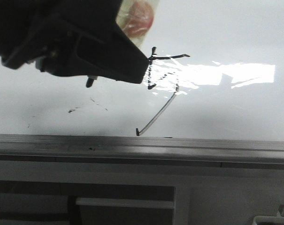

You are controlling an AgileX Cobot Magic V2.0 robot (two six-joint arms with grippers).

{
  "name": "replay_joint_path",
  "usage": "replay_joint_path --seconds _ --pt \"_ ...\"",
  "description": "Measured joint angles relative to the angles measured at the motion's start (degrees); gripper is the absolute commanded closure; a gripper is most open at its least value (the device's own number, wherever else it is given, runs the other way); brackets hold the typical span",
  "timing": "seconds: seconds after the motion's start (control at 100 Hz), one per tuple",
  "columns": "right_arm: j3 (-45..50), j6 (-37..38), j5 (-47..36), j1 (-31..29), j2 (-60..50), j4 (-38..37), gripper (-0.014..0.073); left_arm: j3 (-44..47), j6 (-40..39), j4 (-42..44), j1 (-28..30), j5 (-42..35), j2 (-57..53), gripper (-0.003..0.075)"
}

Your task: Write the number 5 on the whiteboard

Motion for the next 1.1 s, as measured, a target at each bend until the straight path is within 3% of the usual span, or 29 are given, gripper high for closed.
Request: replay_joint_path --seconds 0.41,0.65,1.1 --pt "3.87 1.48 3.62 -2.20 -1.27 0.00 0.0657 1.72 -1.84 -18.62 0.12 -17.62 9.83 0.0741" --pt "4.02 1.82 4.53 -2.35 -1.27 0.00 0.0657 1.72 -1.87 -19.74 2.27 -18.07 10.08 0.0741" --pt "4.10 1.82 4.05 -2.33 -1.27 0.00 0.0657 1.01 -1.97 -19.29 6.49 -11.54 9.59 0.0736"
